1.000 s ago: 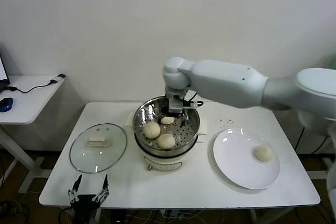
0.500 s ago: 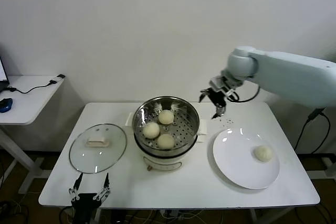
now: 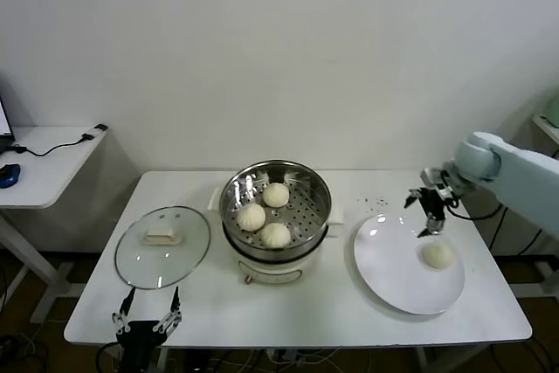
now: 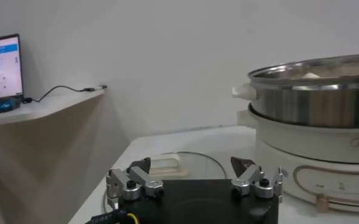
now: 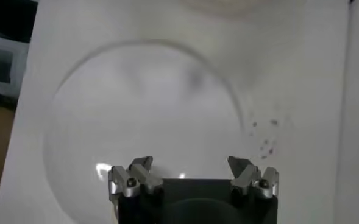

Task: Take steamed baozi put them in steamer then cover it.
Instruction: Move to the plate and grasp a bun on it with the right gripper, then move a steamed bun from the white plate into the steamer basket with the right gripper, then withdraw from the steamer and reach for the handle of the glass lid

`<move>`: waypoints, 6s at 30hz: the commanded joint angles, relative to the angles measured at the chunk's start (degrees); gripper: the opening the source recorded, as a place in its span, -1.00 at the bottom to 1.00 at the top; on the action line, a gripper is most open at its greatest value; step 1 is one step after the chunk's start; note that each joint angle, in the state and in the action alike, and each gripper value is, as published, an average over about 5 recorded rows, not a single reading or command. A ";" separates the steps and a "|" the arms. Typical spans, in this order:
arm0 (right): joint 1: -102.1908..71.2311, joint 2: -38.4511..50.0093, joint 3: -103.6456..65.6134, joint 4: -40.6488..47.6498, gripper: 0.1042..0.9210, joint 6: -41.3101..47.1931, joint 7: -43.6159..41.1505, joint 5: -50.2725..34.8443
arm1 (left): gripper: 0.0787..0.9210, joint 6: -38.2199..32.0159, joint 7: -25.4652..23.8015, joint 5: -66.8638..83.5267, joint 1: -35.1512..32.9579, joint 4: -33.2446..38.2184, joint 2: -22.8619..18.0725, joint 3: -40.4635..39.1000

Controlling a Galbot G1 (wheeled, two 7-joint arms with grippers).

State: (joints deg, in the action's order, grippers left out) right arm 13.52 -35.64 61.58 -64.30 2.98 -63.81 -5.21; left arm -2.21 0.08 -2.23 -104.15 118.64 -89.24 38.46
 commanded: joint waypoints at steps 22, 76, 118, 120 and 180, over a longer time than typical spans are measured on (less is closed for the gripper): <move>-17.76 -4.99 -17.17 13.49 0.73 -0.76 -1.85 11.05 | 0.77 0.06 0.25 -1.07 -1.13 0.13 -0.57 0.55; 26.57 -41.40 38.56 3.80 0.39 15.82 7.55 -47.14 | 0.77 -0.54 -1.53 0.93 -1.85 2.78 1.24 -1.84; 30.98 -12.58 25.42 -9.35 0.76 -4.70 25.57 -52.52 | 0.77 -0.50 -1.38 -1.18 -0.80 2.60 0.78 -0.75; 26.37 -8.00 21.36 -12.19 0.76 -8.17 31.91 -53.42 | 0.77 -0.50 -1.39 -1.90 -0.61 2.76 0.61 -0.64; -91.55 -19.03 -94.44 -29.04 0.76 -9.61 52.03 -25.12 | 0.77 -4.15 7.01 -87.04 33.23 -32.20 9.79 2.21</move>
State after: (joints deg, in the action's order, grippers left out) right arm -74.88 -52.72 -30.15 -94.23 -6.62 -11.89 -34.28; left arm -6.58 5.93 -84.43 -82.94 99.57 -82.21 40.81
